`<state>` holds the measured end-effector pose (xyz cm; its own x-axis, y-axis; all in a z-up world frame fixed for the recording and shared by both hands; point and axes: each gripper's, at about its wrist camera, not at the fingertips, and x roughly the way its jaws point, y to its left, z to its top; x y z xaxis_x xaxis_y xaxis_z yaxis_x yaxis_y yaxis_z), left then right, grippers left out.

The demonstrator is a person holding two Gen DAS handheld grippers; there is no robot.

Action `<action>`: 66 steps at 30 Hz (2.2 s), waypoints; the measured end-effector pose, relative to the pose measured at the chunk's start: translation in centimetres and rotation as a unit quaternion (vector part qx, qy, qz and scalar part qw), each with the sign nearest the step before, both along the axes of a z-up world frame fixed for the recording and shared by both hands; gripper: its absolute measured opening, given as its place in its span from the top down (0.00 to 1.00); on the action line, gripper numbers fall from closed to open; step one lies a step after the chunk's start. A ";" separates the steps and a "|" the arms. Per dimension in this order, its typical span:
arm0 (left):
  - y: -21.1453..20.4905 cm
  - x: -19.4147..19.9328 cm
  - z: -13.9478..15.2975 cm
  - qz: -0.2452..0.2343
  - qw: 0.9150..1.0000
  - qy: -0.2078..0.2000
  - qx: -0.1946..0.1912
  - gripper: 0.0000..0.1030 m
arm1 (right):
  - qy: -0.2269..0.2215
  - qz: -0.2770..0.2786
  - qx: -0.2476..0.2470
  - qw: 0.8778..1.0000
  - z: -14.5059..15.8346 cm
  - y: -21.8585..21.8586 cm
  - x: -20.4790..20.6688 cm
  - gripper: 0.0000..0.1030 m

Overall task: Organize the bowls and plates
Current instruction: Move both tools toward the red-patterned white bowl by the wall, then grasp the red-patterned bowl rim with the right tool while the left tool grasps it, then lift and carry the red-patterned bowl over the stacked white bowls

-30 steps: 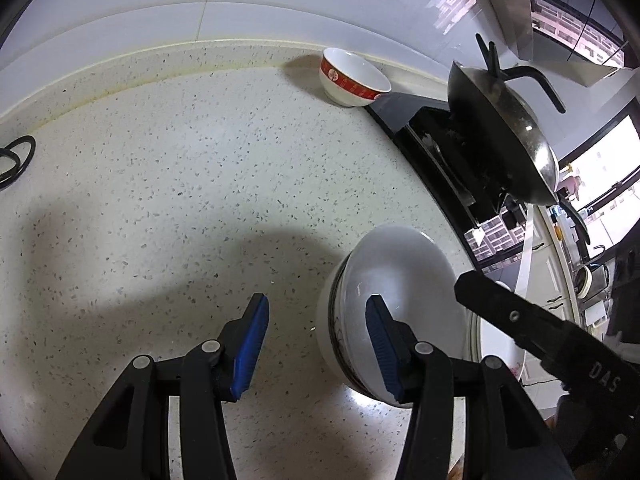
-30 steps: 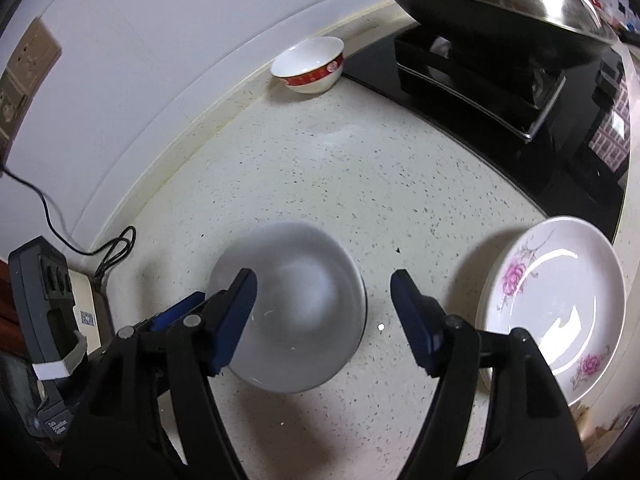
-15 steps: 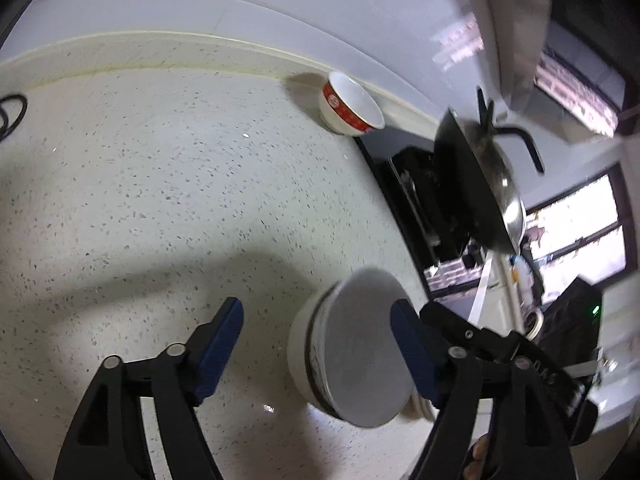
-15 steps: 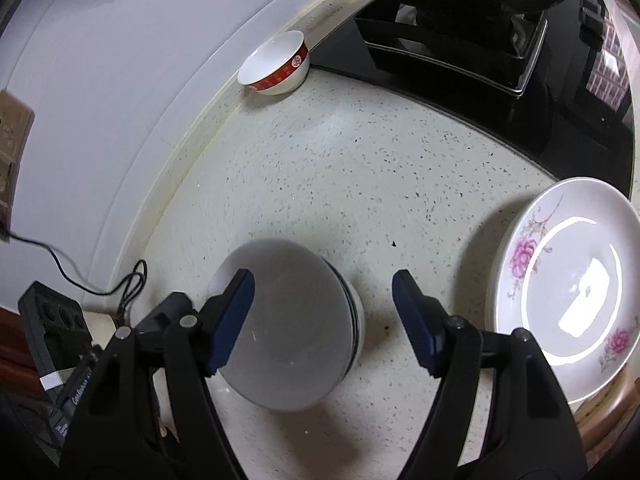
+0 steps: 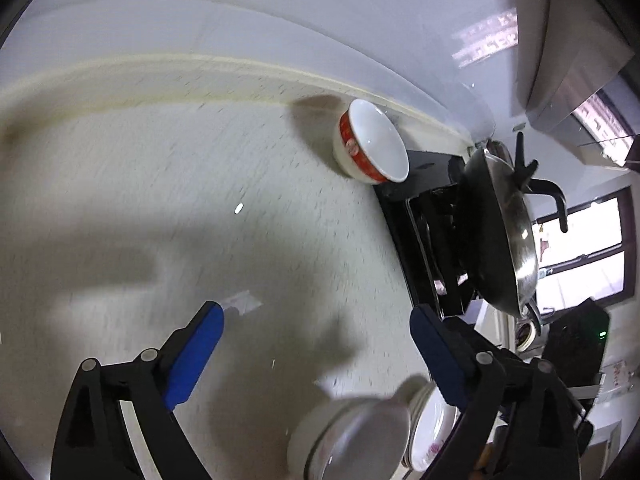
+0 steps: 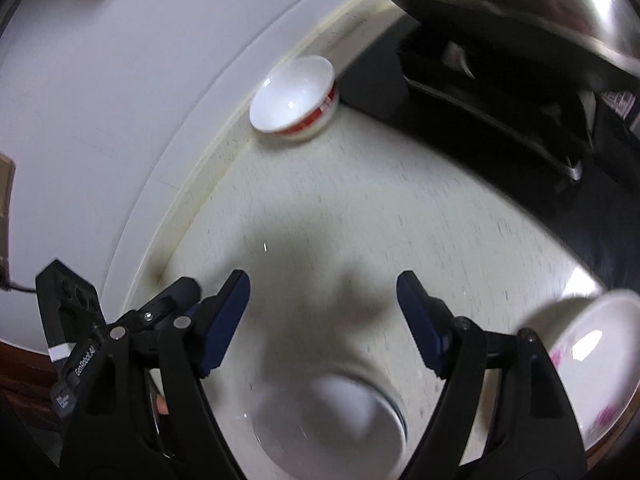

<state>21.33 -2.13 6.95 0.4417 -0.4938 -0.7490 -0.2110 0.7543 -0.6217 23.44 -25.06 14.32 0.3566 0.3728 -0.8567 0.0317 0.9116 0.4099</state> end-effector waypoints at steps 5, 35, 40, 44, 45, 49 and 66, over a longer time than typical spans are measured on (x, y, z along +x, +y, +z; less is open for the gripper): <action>0.8 3.9 0.2 0.017 1.000 -0.001 -0.017 0.08 | -0.020 0.003 -0.041 0.999 1.0 1.5 4.1 0.24; 0.9 14.8 -4.1 0.065 0.997 -0.026 -0.042 0.08 | 0.033 0.036 -0.119 0.992 -7.0 4.5 19.1 0.80; 1.1 15.3 -4.5 0.064 0.997 -0.026 -0.041 0.08 | 0.045 0.080 -0.090 0.992 -7.0 4.4 18.4 0.84; 0.9 14.6 -4.7 0.045 0.999 -0.026 -0.012 0.13 | 0.051 0.080 -0.073 0.993 -7.2 3.9 18.4 0.84; 0.8 14.5 -4.7 0.041 0.999 -0.027 0.000 0.25 | 0.054 0.077 -0.070 0.993 -7.3 3.7 18.3 0.84; 0.8 14.4 -5.4 0.033 0.999 -0.015 0.009 0.70 | 0.065 0.072 -0.059 0.994 -8.3 3.3 19.3 0.82; 0.2 12.5 -5.9 0.012 1.000 0.020 0.011 0.82 | 0.075 0.067 -0.046 0.994 -10.3 4.5 19.1 0.84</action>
